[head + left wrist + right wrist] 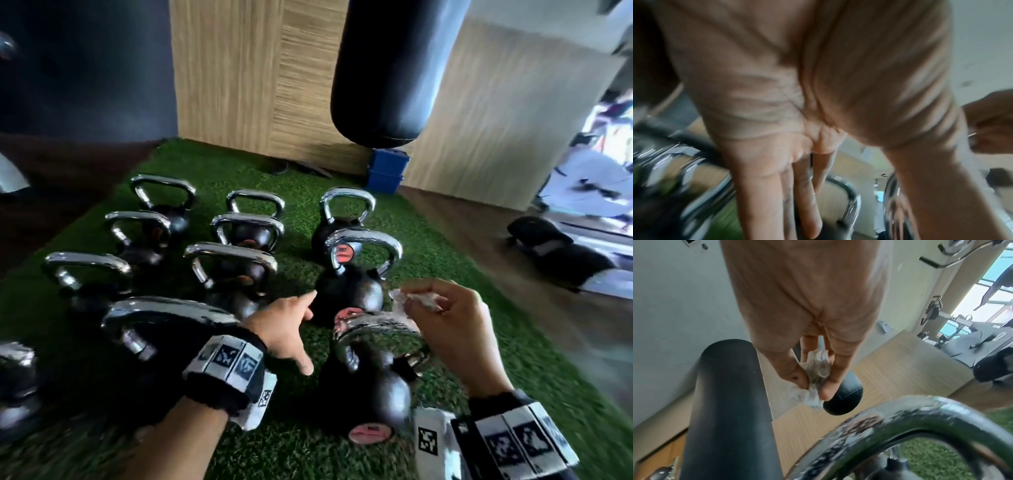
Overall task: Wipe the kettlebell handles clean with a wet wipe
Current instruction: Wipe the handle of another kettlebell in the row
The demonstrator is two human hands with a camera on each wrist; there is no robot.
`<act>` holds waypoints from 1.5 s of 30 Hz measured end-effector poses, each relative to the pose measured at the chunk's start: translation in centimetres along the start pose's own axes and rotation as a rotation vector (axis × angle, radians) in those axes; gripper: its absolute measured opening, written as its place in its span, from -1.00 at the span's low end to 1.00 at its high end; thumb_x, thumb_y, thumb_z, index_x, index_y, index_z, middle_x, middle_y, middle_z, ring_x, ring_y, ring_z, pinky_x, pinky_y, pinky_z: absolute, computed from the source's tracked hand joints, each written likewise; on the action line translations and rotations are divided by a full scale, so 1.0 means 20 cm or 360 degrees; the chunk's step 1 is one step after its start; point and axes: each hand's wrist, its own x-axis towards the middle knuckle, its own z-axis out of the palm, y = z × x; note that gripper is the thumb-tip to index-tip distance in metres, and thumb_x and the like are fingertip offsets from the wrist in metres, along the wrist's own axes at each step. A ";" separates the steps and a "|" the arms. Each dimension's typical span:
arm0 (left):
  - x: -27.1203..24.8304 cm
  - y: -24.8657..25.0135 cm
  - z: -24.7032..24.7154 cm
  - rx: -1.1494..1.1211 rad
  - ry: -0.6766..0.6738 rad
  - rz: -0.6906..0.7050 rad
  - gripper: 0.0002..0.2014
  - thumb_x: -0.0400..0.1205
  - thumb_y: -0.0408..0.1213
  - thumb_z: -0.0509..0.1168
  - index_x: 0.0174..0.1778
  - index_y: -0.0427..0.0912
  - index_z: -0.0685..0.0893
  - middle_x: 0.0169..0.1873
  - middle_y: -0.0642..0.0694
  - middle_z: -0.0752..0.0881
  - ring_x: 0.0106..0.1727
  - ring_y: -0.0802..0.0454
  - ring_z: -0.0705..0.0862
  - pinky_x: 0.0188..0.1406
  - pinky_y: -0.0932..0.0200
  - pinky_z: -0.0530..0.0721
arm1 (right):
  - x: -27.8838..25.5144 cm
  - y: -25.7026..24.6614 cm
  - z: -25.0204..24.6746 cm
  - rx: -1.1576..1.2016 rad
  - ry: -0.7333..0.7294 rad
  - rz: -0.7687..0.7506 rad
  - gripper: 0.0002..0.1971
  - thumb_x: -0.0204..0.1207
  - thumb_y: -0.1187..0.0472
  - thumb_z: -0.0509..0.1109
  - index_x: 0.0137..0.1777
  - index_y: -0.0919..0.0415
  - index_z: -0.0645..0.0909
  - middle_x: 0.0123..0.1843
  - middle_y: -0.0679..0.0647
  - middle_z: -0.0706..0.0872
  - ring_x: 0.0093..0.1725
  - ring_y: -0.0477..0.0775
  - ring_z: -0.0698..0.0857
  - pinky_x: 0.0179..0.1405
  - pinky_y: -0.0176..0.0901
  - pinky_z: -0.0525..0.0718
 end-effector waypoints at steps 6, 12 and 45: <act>0.16 0.07 0.49 -0.0684 0.0011 -0.0137 -0.14 -0.04 0.44 0.63 0.14 0.09 0.74 0.22 0.15 0.75 0.30 0.13 0.69 0.37 0.15 0.60 | -0.01 0.09 -0.05 -0.0188 0.0219 -0.0019 -0.83 0.36 0.28 0.63 -0.13 -0.03 0.86 -0.10 -0.11 0.82 -0.14 -0.11 0.78 -0.10 -0.22 0.68; 0.25 0.04 0.63 -0.1047 0.0262 0.0058 -0.40 0.13 0.47 0.47 0.01 0.26 0.79 -0.04 -0.03 0.89 0.15 0.04 0.81 0.30 0.09 0.64 | -0.05 0.12 -0.03 -0.0362 0.0100 -0.0193 -0.85 0.43 0.25 0.62 -0.08 -0.02 0.88 -0.10 -0.20 0.83 -0.18 -0.43 0.71 -0.19 -0.72 0.49; 0.33 -0.02 0.72 -0.1180 0.0298 0.0399 -0.48 0.36 0.29 0.50 0.28 0.45 0.72 0.03 -0.02 0.88 0.18 0.10 0.78 0.24 0.43 0.58 | -0.06 0.56 -0.15 -0.0309 0.0044 0.0119 -0.78 0.42 0.31 0.62 -0.03 -0.03 0.88 -0.16 -0.17 0.88 -0.27 -0.35 0.78 -0.28 -0.60 0.62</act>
